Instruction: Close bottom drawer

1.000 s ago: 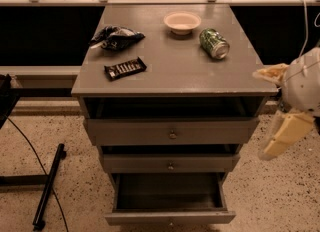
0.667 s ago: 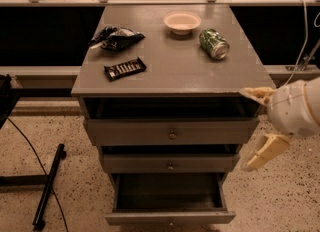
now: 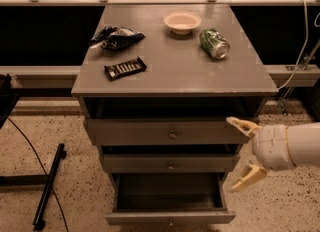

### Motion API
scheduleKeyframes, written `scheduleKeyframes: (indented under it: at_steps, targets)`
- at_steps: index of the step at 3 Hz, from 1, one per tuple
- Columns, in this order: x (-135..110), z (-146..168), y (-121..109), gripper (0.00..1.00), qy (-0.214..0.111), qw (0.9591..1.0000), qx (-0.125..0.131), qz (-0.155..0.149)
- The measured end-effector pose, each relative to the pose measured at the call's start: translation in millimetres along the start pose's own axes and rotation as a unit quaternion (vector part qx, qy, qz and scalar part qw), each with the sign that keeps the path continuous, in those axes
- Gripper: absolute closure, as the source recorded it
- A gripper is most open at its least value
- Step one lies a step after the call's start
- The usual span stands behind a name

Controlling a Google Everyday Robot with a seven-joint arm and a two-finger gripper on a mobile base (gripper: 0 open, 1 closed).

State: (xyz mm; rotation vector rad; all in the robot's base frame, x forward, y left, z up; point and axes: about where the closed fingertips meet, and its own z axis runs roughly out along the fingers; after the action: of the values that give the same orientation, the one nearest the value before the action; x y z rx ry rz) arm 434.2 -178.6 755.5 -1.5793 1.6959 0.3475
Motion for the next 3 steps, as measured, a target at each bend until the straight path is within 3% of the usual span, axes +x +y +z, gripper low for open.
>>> scheduleKeyframes:
  at_steps: [1,2,3]
  targets:
    - [-4.7,6.6,0.5,0.0,-0.011,0.9998,-0.009,-0.01]
    - [-2.4,29.8,7.7,0.0,-0.047,0.9978,-0.042,-0.022]
    - [14.3,81.6,30.3,0.0,-0.11,0.9922,-0.052,-0.026]
